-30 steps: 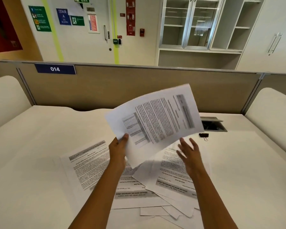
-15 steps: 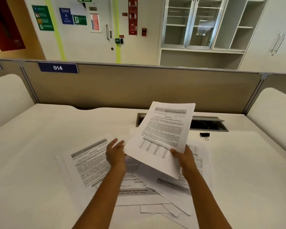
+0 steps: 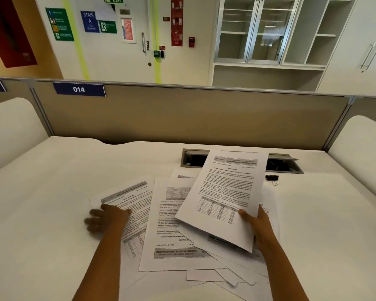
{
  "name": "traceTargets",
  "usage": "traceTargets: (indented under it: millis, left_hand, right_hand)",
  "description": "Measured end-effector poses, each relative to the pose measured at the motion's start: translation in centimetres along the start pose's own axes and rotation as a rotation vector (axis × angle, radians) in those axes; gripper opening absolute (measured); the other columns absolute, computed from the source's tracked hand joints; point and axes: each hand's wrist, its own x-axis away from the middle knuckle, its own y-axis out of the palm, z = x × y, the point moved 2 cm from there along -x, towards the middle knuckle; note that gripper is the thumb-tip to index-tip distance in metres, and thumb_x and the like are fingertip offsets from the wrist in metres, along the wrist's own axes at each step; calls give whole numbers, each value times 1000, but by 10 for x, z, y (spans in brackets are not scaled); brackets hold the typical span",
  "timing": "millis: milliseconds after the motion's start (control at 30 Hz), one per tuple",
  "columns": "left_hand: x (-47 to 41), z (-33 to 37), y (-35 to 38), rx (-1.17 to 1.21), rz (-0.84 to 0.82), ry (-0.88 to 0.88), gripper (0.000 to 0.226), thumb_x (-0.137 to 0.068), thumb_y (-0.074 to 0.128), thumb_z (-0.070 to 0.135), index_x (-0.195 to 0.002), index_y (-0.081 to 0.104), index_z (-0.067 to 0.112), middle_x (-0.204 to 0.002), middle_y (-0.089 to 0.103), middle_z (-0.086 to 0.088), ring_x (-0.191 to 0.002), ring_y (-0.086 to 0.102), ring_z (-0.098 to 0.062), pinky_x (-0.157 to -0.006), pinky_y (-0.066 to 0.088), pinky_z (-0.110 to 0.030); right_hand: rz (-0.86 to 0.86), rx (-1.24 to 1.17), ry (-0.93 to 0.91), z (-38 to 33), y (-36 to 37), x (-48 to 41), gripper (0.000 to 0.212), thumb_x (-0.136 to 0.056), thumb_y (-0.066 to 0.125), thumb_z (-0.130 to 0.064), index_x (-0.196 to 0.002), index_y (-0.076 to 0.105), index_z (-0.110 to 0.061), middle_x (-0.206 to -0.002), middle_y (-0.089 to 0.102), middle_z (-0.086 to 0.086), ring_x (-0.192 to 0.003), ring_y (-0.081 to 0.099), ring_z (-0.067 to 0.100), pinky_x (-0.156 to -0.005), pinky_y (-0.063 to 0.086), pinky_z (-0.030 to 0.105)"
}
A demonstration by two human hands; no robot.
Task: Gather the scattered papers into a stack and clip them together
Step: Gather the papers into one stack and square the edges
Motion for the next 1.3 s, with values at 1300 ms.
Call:
traceTargets:
  millis: [1300]
  left_hand:
    - [20, 6, -108, 525, 461, 303, 35, -82, 69, 11, -113, 65, -5, -111, 65, -31, -102, 60, -46, -89, 48, -47]
  right_hand:
    - [-109, 56, -16, 11, -6, -1, 40, -86, 63, -16, -125, 51, -17, -116, 65, 7, -95, 65, 25, -82, 55, 43]
